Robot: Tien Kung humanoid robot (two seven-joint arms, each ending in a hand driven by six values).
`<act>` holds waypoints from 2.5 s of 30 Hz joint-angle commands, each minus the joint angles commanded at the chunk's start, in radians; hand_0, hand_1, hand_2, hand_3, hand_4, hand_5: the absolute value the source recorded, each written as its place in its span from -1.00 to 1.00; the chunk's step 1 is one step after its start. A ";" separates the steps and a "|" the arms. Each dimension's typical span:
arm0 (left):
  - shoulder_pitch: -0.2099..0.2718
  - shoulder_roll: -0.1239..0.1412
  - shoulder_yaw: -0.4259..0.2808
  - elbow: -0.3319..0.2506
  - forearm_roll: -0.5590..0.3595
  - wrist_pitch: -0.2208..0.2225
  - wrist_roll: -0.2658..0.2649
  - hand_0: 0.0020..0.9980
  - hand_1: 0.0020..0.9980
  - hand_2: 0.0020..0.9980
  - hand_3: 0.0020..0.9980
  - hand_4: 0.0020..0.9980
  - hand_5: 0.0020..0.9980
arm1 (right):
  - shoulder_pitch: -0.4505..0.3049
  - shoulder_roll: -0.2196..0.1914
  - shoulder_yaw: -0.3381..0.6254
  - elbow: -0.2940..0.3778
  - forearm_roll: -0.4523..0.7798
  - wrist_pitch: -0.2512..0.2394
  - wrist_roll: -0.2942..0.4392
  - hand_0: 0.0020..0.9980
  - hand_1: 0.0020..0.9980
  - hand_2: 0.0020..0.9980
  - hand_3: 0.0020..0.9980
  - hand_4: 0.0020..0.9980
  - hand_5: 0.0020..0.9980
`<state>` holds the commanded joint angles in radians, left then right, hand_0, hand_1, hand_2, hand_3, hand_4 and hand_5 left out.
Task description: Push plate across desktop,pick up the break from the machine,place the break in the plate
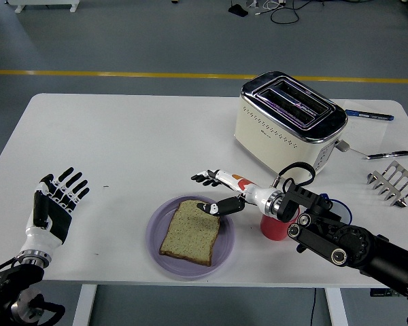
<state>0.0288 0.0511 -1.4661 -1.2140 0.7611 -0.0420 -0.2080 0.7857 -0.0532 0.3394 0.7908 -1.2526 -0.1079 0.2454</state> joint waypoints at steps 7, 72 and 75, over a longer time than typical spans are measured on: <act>0.002 0.001 -0.002 -0.003 0.000 0.001 -0.002 0.57 0.51 0.56 0.54 0.00 1.00 | -0.013 -0.058 0.125 0.165 -0.067 -0.058 0.054 0.72 0.70 0.73 0.73 0.46 -0.40; 0.004 -0.012 -0.053 -0.083 -0.048 -0.001 0.018 0.56 0.51 0.55 0.53 0.01 1.00 | -0.774 -0.139 1.279 0.540 0.943 0.121 -0.158 0.48 0.41 0.43 0.43 0.06 0.04; -0.003 -0.015 -0.067 -0.098 -0.058 -0.012 0.031 0.56 0.52 0.55 0.53 0.01 1.00 | -0.768 -0.133 1.288 0.524 0.929 0.130 -0.159 0.47 0.41 0.42 0.40 0.06 0.04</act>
<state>0.0260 0.0357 -1.5328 -1.3122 0.7032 -0.0537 -0.1774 0.0173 -0.1861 1.6276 1.3145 -0.3235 0.0221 0.0864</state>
